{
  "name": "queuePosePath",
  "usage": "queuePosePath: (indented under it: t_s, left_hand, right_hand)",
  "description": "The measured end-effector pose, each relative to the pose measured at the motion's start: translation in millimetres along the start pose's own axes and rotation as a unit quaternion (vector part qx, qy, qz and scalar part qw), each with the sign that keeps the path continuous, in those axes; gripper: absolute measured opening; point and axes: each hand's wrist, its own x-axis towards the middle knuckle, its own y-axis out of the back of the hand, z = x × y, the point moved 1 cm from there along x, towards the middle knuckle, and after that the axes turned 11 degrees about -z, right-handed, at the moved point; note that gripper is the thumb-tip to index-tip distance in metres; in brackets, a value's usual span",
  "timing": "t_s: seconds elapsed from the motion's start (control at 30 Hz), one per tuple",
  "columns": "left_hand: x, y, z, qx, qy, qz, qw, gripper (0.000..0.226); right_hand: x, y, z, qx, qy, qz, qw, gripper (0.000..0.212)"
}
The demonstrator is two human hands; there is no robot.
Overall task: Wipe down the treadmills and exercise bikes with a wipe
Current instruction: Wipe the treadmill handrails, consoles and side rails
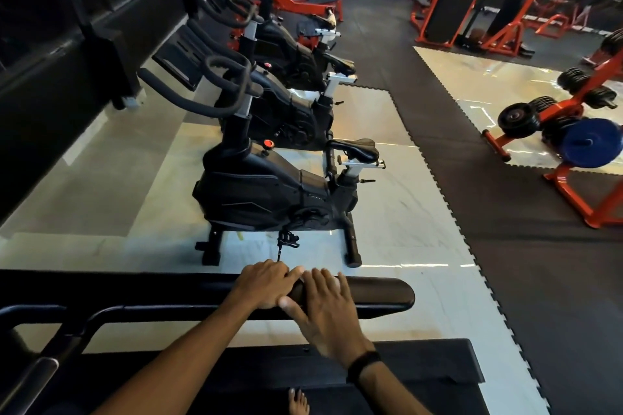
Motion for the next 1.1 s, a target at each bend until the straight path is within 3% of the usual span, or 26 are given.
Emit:
queuePosePath:
  t_s: [0.13, 0.23, 0.27, 0.33, 0.37, 0.43, 0.47, 0.53, 0.63, 0.7, 0.83, 0.9, 0.97, 1.07, 1.1]
  left_hand:
    - [1.5, -0.5, -4.8, -0.027, -0.001, -0.011, 1.000, 0.060]
    - [-0.5, 1.2, -2.2, -0.036, 0.011, -0.016, 0.999, 0.066]
    - [-1.3, 1.8, -2.1, -0.039, 0.013, -0.016, 0.999, 0.067]
    - [-1.8, 1.9, -4.0, -0.036, 0.016, -0.013, 0.999, 0.067]
    - [-1.4, 0.8, -5.2, -0.042, 0.016, -0.011, 0.999, 0.067]
    - [-2.0, 0.9, -4.2, -0.040, 0.013, -0.007, 0.999, 0.068]
    - [-2.2, 0.6, -4.3, -0.040, 0.015, -0.003, 0.999, 0.068]
    - [-1.8, 0.1, -3.7, -0.041, 0.018, 0.000, 0.999, 0.067]
    - [-0.6, 0.4, -1.1, -0.038, 0.021, 0.005, 0.999, 0.066]
    - [0.9, 0.8, 0.0, -0.041, 0.023, 0.017, 0.999, 0.065]
    - [3.4, -1.0, -3.5, -0.007, 0.005, 0.010, 1.000, 0.057]
    - [4.3, -1.0, -4.6, -0.013, -0.001, -0.003, 1.000, 0.055]
    - [3.1, 0.1, -5.1, -0.033, 0.011, -0.010, 0.999, 0.060]
    - [0.4, 0.7, -4.2, -0.038, 0.019, -0.010, 0.999, 0.066]
    - [-1.0, 1.9, -3.9, -0.039, 0.020, -0.013, 0.999, 0.066]
  right_hand:
    - [27.8, 21.5, 18.0, 0.021, 0.013, -0.087, 0.996, 0.112]
    - [41.4, 30.7, 55.1, 0.041, -0.031, -0.162, 0.985, 0.145]
    - [40.1, 34.1, 66.7, 0.044, -0.055, -0.179, 0.981, 0.143]
    - [30.5, 42.5, 82.7, 0.023, -0.081, -0.184, 0.979, 0.105]
    - [25.2, 41.6, 91.0, 0.016, -0.083, -0.167, 0.982, 0.096]
    - [7.8, 33.7, 99.6, 0.028, -0.109, -0.105, 0.988, 0.116]
    - [-1.0, 28.0, 97.6, 0.026, -0.112, -0.039, 0.993, 0.115]
    - [-17.6, 6.7, 86.6, -0.009, -0.102, 0.067, 0.993, 0.091]
    - [-31.6, -18.5, 48.4, 0.005, -0.121, 0.100, 0.988, 0.082]
    - [-29.9, -26.3, 19.4, 0.017, -0.089, 0.120, 0.989, 0.083]
    - [-7.1, -6.8, -10.9, 0.024, -0.018, 0.067, 0.997, 0.084]
    - [11.1, 7.6, -1.1, 0.008, -0.003, 0.012, 1.000, 0.102]
    - [26.7, 21.4, 19.3, 0.021, -0.018, -0.065, 0.998, 0.110]
    - [33.7, 36.4, 62.3, 0.019, -0.073, -0.155, 0.985, 0.081]
    - [29.6, 41.4, 76.1, 0.029, -0.091, -0.155, 0.983, 0.094]
